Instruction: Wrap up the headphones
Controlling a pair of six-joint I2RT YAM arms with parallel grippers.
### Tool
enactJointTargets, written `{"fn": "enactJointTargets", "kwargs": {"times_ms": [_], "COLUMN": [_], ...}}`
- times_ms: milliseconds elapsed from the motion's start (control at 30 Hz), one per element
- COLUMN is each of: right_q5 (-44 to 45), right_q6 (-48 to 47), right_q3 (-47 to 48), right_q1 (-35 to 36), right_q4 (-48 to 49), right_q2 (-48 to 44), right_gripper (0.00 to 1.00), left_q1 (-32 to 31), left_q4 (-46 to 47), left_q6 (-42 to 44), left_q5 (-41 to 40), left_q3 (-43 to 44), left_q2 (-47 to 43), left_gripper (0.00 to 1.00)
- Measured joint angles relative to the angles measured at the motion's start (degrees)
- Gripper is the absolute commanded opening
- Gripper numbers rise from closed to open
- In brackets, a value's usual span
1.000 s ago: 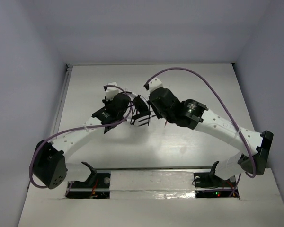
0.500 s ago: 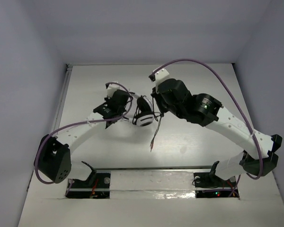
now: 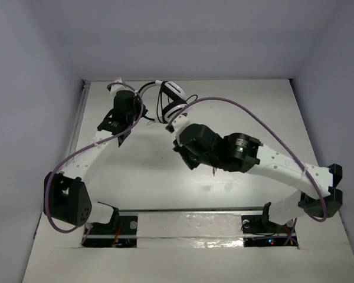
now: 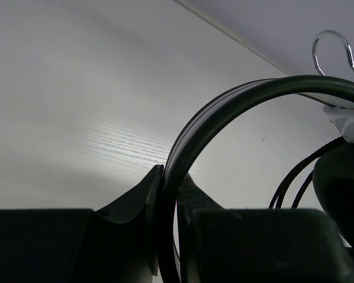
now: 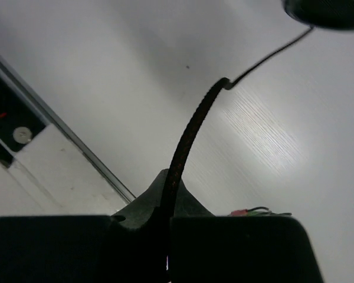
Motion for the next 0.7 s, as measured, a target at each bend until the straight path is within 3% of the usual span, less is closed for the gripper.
{"fn": "enactJointTargets", "kwargs": {"times_ms": [200,367,700], "right_q5": [-1.75,-1.68,3.34], "right_q6": [-1.57,-3.08,-7.26], "right_q3": [15.5,27.08,34.42], "right_q1": [3.93,3.8,2.47], "right_q4": [-1.57,-3.96,-6.19], "right_q2": [10.45,13.81,13.99], "right_gripper": [0.0,0.0,0.0], "left_q1": [-0.81,-1.95,-10.82], "left_q4": [2.45,3.13,5.05], "left_q6": [-2.19,-2.36,2.12], "left_q5": [-0.26,-0.96,-1.16], "left_q3": [-0.02,-0.04,-1.27], "left_q2": [3.63,6.21,9.11], "left_gripper": [0.0,0.0,0.0]}}
